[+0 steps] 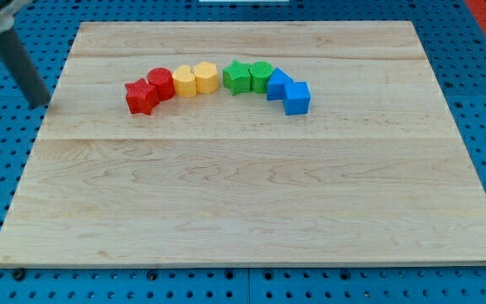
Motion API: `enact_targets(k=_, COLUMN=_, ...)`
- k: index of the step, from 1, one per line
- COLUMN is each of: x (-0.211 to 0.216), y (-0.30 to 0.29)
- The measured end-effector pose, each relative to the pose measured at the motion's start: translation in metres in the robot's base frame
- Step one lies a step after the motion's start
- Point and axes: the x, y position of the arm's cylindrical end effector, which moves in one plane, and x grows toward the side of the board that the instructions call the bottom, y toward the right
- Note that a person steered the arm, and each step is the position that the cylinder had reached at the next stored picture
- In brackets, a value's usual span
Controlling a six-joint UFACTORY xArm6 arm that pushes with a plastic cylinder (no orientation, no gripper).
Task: Push the red star towards the bottom left
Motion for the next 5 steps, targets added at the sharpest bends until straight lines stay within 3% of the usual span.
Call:
enact_targets(k=1, x=-0.004, y=0.070)
enact_targets(k=2, x=0.046, y=0.119)
enact_targets(k=3, x=0.063, y=0.139)
enact_targets(k=5, x=0.025, y=0.071)
